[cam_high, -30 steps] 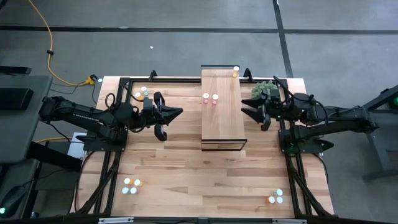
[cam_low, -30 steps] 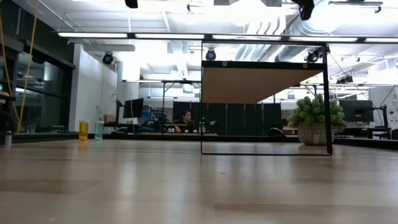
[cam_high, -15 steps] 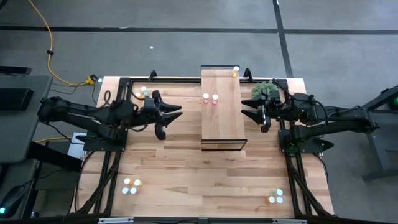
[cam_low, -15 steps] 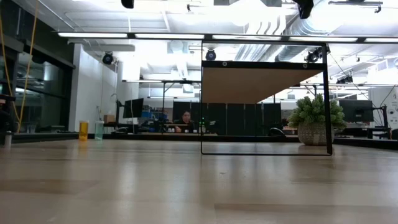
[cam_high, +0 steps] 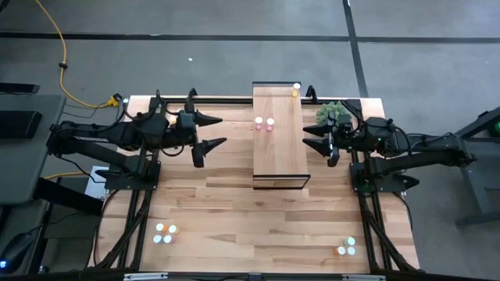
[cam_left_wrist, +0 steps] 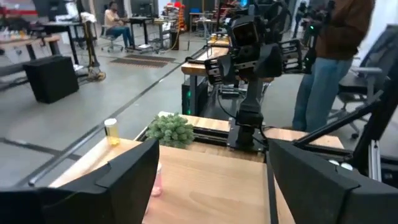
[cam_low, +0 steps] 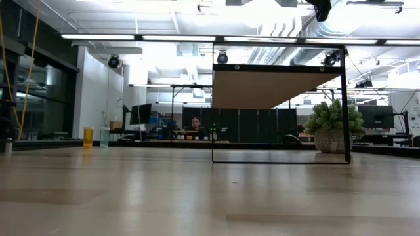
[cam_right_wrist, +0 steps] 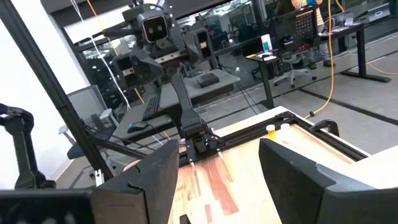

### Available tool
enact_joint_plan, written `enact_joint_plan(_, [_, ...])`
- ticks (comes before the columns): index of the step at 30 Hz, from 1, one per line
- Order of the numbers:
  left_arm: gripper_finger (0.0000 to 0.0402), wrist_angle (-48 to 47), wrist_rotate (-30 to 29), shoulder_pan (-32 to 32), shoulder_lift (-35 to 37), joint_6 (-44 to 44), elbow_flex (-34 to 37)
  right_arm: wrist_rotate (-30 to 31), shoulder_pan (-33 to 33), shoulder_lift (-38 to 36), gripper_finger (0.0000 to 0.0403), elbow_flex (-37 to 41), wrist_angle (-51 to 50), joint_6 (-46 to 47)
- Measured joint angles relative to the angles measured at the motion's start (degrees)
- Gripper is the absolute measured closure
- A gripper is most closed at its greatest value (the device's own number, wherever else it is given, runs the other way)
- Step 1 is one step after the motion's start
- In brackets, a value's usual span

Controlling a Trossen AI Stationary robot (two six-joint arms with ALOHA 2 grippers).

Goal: Pick and place medicine bottles onto shelf by color
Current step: Put the pink pill bottle on the shelf aligned with the other pink pill bottles

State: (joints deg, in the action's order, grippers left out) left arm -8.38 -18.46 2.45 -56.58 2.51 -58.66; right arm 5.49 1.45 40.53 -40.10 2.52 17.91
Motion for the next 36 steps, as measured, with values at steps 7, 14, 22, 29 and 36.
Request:
enact_joint_plan(7, [0.0109, 0.4, 2.0, -2.1, 0.0, -1.2, 0.0, 0.0, 0.0, 0.0, 0.0189, 0.0, 0.0, 0.0])
enact_joint_plan(14, [0.0109, 0.4, 1.1, -4.2, 0.0, -1.2, 0.0, -0.1, 0.0, 0.0, 0.0189, 0.0, 0.0, 0.0])
enact_joint_plan(22, [0.011, -1.0, -0.3, -8.6, 0.0, 4.3, -0.1, -0.1, 0.0, 0.0, 0.0189, 0.0, -0.2, 0.0])
enact_joint_plan(29, [0.011, -12.8, -0.5, -16.6, 0.0, 14.5, -0.1, -0.1, 0.0, 0.0, 0.0189, 0.0, -1.8, 0.0])
enact_joint_plan(36, [0.011, -24.6, -1.0, -25.7, -3.0, 28.4, -0.9, -0.1, 0.0, 0.0, 0.0189, 0.0, -6.0, 0.0])
